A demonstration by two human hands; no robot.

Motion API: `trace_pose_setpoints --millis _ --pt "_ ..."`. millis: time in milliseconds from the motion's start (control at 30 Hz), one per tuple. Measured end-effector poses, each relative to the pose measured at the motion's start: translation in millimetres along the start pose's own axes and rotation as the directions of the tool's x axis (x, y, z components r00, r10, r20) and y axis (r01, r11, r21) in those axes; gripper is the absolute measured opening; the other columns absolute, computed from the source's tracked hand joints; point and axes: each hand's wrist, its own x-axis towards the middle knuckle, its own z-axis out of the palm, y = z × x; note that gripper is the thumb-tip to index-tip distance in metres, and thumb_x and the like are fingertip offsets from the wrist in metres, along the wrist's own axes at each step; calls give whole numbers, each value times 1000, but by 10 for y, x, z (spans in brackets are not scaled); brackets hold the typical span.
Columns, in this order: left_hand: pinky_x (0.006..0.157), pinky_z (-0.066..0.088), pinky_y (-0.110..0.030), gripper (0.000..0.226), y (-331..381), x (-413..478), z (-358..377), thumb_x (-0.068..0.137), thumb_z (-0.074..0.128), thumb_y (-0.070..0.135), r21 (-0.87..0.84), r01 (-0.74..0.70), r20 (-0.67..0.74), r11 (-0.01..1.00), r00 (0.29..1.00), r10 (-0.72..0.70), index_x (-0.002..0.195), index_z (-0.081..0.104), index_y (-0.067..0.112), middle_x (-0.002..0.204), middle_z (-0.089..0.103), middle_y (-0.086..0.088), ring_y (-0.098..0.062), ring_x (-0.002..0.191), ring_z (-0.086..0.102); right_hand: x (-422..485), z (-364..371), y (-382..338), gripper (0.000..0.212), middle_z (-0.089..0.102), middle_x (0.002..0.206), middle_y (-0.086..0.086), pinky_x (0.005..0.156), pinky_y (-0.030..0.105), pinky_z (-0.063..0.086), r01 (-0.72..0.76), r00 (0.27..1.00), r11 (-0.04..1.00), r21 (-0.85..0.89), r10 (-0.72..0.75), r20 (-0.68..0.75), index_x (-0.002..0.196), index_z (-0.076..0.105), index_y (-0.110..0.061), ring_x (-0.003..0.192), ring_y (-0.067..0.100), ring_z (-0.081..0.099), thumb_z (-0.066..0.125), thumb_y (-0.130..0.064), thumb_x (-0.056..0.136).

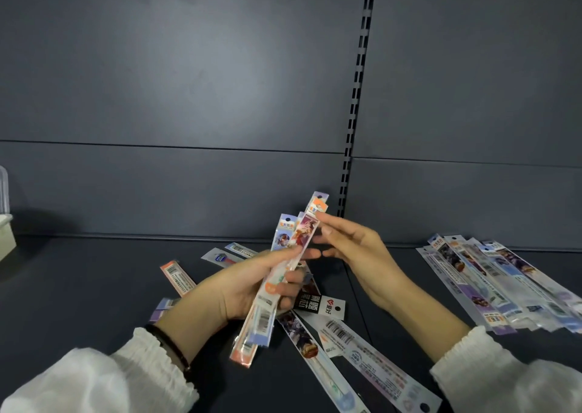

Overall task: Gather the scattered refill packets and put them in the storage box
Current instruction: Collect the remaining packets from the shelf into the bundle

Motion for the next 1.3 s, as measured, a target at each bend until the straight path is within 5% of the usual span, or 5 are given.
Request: trace_pose_setpoints --millis 400,767,967,1167,1300 --pt "50 49 -23 13 229 -114 -284 86 55 24 -109 -452 -400 885 835 378 95 59 15 53 46 7 -5 38 42 -55 -9 143 44 53 113 -17 85 10 34 107 927 644 -758 211 309 108 66 -32 110 -1 43 78 -49 70" --pt "39 37 -17 21 224 -126 -233 93 53 32 -77 -461 -449 884 808 382 78 54 17 46 39 8 -5 35 37 28 -153 127 20 72 91 1 70 21 50 -97 990 810 -579 139 28 89 67 -20 85 13 66 79 -12 74" --pt "92 38 -36 15 246 -125 -123 96 51 32 391 -413 -612 822 551 568 88 57 21 107 70 2 -14 107 57 56 -264 20 22 75 96 -5 89 23 52 -113 993 927 -358 121 0 92 74 -20 97 8 68 78 -8 75" --pt "85 50 -37 31 249 -195 -5 97 48 35 623 -120 -438 773 765 472 118 56 13 105 74 -1 -17 100 66 -2 -209 -96 28 76 92 -3 76 12 51 -82 978 965 -248 125 165 97 75 -17 86 4 70 73 4 77" --pt "74 59 -39 35 209 -229 56 91 60 35 591 31 -318 806 927 197 120 53 17 97 75 -9 -25 79 72 9 -153 -95 46 68 103 2 79 20 55 -9 999 989 -149 4 -32 106 70 -29 90 10 65 75 4 75"
